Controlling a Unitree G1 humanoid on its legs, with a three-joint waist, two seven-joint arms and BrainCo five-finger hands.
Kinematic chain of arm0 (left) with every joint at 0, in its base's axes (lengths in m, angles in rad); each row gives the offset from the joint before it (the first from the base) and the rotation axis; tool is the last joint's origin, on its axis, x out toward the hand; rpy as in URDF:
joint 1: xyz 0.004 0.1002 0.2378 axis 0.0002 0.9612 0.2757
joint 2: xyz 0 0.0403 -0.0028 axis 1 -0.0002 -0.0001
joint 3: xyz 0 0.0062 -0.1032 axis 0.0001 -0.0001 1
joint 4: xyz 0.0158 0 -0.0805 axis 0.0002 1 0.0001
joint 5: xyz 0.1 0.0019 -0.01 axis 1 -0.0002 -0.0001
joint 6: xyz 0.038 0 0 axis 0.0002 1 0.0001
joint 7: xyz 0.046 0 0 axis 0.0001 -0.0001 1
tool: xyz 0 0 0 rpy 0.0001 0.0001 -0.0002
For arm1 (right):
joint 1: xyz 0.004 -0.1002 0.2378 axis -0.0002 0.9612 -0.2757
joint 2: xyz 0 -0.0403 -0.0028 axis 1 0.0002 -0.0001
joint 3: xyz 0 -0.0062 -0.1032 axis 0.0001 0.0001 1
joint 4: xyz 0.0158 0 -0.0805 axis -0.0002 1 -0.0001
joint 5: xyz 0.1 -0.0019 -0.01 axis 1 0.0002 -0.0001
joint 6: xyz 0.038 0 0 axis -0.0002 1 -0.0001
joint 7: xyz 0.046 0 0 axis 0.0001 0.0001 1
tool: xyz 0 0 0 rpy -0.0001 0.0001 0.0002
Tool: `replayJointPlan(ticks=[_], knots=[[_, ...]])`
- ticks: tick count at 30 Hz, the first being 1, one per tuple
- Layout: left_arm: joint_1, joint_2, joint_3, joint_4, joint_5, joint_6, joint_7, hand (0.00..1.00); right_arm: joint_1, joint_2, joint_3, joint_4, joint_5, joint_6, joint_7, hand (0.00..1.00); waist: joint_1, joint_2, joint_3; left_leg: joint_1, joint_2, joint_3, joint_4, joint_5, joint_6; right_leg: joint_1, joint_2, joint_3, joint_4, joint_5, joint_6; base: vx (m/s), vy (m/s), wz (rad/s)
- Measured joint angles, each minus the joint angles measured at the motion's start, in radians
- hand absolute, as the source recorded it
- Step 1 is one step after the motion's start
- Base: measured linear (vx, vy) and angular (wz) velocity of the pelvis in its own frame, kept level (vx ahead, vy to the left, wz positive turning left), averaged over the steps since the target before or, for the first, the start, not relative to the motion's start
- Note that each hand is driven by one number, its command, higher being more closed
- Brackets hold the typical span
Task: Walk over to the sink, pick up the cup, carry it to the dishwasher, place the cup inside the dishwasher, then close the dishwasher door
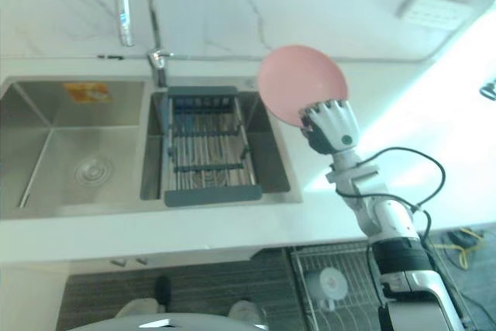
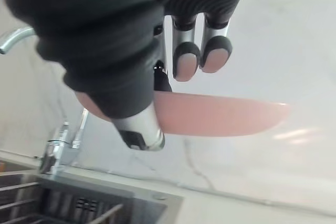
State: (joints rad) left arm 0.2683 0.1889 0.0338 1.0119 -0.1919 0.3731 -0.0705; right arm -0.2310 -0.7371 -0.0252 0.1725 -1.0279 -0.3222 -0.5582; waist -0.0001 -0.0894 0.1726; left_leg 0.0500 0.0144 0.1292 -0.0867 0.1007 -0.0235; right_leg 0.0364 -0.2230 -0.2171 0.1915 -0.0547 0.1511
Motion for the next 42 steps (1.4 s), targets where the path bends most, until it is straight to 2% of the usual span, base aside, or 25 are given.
replayJointPlan(ticks=[2, 5, 8, 9, 10, 11, 12, 13, 14, 15, 16, 17, 18, 19, 21, 23, 25, 28, 30, 34, 37, 42], knots=[[0.000, 0.000, -0.007, 0.007, 0.002, 0.013, 0.002, 0.00, 0.045, 0.000, -0.077, 0.000, 0.000, 0.001, -0.035, 1.00, -0.018, 0.001, 0.000, 0.018, 0.012, 0.050, 0.000, -0.017, 0.001, -0.047, 0.007, 0.033, 0.043, 0.032, -0.013, -0.07, 0.055, -0.77], [-0.002, -0.001, -0.010, 0.015, 0.016, 0.020, 0.002, 0.00, 0.081, 0.000, -0.126, -0.010, 0.000, 0.004, -0.058, 1.00, -0.031, 0.003, -0.002, 0.022, 0.020, 0.093, 0.000, -0.024, 0.008, -0.084, 0.013, 0.040, 0.058, 0.068, -0.027, -0.09, 0.040, -0.62], [-0.006, -0.001, -0.045, 0.019, 0.051, 0.027, 0.000, 0.00, 0.146, 0.001, -0.174, -0.088, 0.000, 0.021, -0.064, 1.00, -0.046, 0.002, -0.002, 0.017, 0.027, 0.125, -0.001, -0.026, 0.008, -0.124, 0.016, -0.027, 0.064, 0.105, -0.059, -0.15, 0.016, -0.60], [-0.011, 0.007, -0.044, 0.019, 0.064, 0.040, -0.001, 0.00, 0.165, 0.005, -0.186, -0.112, 0.000, 0.022, -0.063, 1.00, -0.053, -0.010, -0.009, 0.006, 0.021, 0.128, 0.000, -0.038, -0.008, -0.143, 0.015, -0.068, 0.063, 0.111, -0.083, -0.14, 0.003, -0.66], [-0.014, 0.036, -0.044, 0.021, 0.080, 0.051, -0.005, 0.00, 0.176, 0.026, -0.194, -0.128, 0.000, 0.022, -0.064, 1.00, -0.058, -0.076, -0.025, -0.016, -0.044, 0.120, 0.092, -0.061, -0.006, -0.173, -0.037, -0.095, 0.049, 0.048, -0.096, -0.11, 0.013, -0.66], [-0.019, 0.031, -0.044, 0.026, 0.089, 0.058, -0.003, 0.00, 0.181, 0.026, -0.211, -0.130, 0.000, 0.021, -0.064, 1.00, -0.062, -0.069, -0.023, -0.053, -0.042, 0.106, 0.211, -0.111, 0.025, -0.183, -0.041, -0.114, 0.067, 0.030, -0.090, 0.00, 0.066, -0.63], [-0.017, 0.019, -0.041, 0.031, 0.100, 0.067, -0.003, 0.00, 0.237, 0.035, -0.259, -0.150, 0.001, 0.027, -0.064, 1.00, -0.054, -0.029, -0.032, -0.056, -0.004, 0.115, 0.227, -0.178, 0.050, -0.163, -0.026, -0.184, 0.046, 0.006, -0.110, -0.04, 0.062, -0.63], [-0.007, 0.000, -0.034, 0.028, 0.100, 0.066, -0.004, 0.00, 0.268, 0.038, -0.260, -0.165, 0.000, 0.033, -0.064, 1.00, -0.056, 0.003, -0.040, -0.033, 0.028, 0.156, 0.166, -0.147, 0.063, -0.163, -0.032, -0.228, 0.126, -0.009, -0.156, -0.05, 0.046, -0.62], [-0.005, -0.004, -0.035, 0.027, 0.103, 0.066, -0.004, 0.00, 0.271, 0.038, -0.260, -0.169, 0.001, 0.032, -0.064, 1.00, -0.064, 0.002, -0.049, -0.026, 0.038, 0.169, 0.150, -0.137, 0.068, -0.166, -0.035, -0.238, 0.180, -0.020, -0.169, -0.08, -0.021, -0.68], [-0.005, -0.005, -0.035, 0.024, 0.111, 0.065, -0.003, 0.00, 0.270, 0.038, -0.262, -0.171, 0.005, 0.036, -0.064, 1.00, -0.069, 0.007, -0.055, -0.025, 0.059, 0.196, 0.134, -0.123, 0.060, -0.168, -0.040, -0.251, 0.282, -0.058, -0.178, -0.05, -0.083, -0.69], [-0.004, 0.001, -0.035, 0.019, 0.111, 0.065, -0.003, 0.00, 0.270, 0.039, -0.262, -0.168, 0.017, 0.037, -0.064, 1.00, -0.065, 0.007, -0.060, -0.033, 0.077, 0.223, 0.136, -0.119, 0.049, -0.147, -0.045, -0.272, 0.316, -0.092, -0.171, -0.02, -0.138, -0.95], [0.002, 0.011, -0.034, 0.016, 0.110, 0.065, -0.003, 0.00, 0.270, 0.040, -0.262, -0.165, 0.024, 0.038, -0.065, 1.00, -0.059, -0.024, -0.080, -0.035, 0.081, 0.256, 0.143, -0.117, 0.029, -0.109, -0.058, -0.292, 0.273, -0.083, -0.161, 0.02, -0.149, -0.89], [0.000, 0.020, -0.034, 0.015, 0.110, 0.065, -0.003, 0.00, 0.267, 0.043, -0.262, -0.165, 0.028, 0.038, -0.065, 1.00, -0.055, -0.047, -0.091, -0.046, 0.082, 0.270, 0.155, -0.120, 0.013, -0.096, -0.041, -0.281, 0.201, -0.089, -0.110, 0.03, -0.220, -0.97], [-0.001, 0.032, -0.033, 0.019, 0.104, 0.065, -0.003, 0.00, 0.264, 0.043, -0.263, -0.163, 0.051, 0.039, -0.069, 1.00, -0.047, -0.053, -0.101, -0.067, 0.096, 0.299, 0.171, -0.113, -0.020, -0.066, 0.020, -0.278, 0.043, -0.068, -0.078, 0.01, -0.202, -0.87], [0.002, 0.014, -0.034, 0.009, 0.075, 0.067, 0.002, 0.00, 0.265, 0.059, -0.262, -0.157, 0.061, 0.036, -0.078, 1.00, -0.033, -0.020, -0.100, -0.057, 0.123, 0.321, 0.145, -0.103, -0.024, -0.037, 0.101, -0.225, -0.113, 0.032, -0.094, 0.01, -0.136, -1.13], [0.009, 0.003, -0.035, 0.010, 0.047, 0.073, 0.006, 0.00, 0.298, 0.079, -0.262, -0.158, 0.074, 0.022, -0.078, 1.00, -0.040, -0.003, -0.103, -0.028, 0.125, 0.368, 0.111, -0.088, -0.033, -0.039, 0.123, -0.175, -0.153, 0.060, -0.100, 0.00, -0.056, -0.86], [0.013, -0.002, -0.035, 0.009, 0.037, 0.077, 0.018, 0.00, 0.325, 0.102, -0.263, -0.158, 0.092, 0.020, -0.073, 1.00, -0.050, 0.004, -0.105, -0.013, 0.122, 0.386, 0.102, -0.088, -0.033, -0.039, 0.124, -0.157, -0.157, 0.063, -0.098, -0.02, -0.004, -0.39], [0.015, -0.005, -0.035, -0.014, 0.018, 0.079, 0.038, 0.00, 0.352, 0.189, -0.263, -0.159, 0.100, 0.011, -0.052, 1.00, -0.062, 0.017, -0.105, -0.008, 0.107, 0.397, 0.089, -0.087, -0.029, -0.045, 0.115, -0.145, -0.171, 0.071, -0.089, -0.03, 0.042, -0.09], [0.015, -0.009, -0.035, -0.032, 0.018, 0.078, 0.043, 0.00, 0.354, 0.220, -0.262, -0.159, 0.100, 0.001, -0.028, 1.00, -0.056, 0.025, -0.098, -0.007, 0.096, 0.392, 0.073, -0.081, -0.021, -0.046, 0.105, -0.151, -0.176, 0.076, -0.083, -0.04, 0.085, 0.11], [0.015, -0.021, -0.035, -0.064, -0.004, 0.077, 0.045, 0.00, 0.350, 0.265, -0.247, -0.159, 0.100, 0.007, 0.032, 1.00, -0.024, 0.051, -0.073, -0.007, 0.062, 0.374, 0.053, -0.074, -0.005, -0.037, 0.082, -0.169, -0.186, 0.092, -0.063, -0.01, 0.075, 0.15], [0.015, -0.034, -0.036, -0.080, -0.022, 0.071, 0.046, 0.00, 0.337, 0.271, -0.208, -0.153, 0.099, 0.045, 0.054, 1.00, -0.015, 0.078, -0.050, -0.014, 0.036, 0.346, 0.033, -0.063, 0.011, -0.033, 0.062, -0.193, -0.191, 0.101, -0.049, -0.01, 0.086, 0.31], [0.018, -0.031, -0.034, -0.088, -0.042, 0.054, 0.044, 0.00, 0.313, 0.302, -0.158, -0.092, 0.100, 0.106, 0.057, 1.00, 0.006, 0.082, -0.033, -0.020, 0.016, 0.322, 0.030, -0.063, 0.021, -0.022, 0.049, -0.212, -0.199, 0.105, -0.042, -0.01, 0.054, 0.16]])
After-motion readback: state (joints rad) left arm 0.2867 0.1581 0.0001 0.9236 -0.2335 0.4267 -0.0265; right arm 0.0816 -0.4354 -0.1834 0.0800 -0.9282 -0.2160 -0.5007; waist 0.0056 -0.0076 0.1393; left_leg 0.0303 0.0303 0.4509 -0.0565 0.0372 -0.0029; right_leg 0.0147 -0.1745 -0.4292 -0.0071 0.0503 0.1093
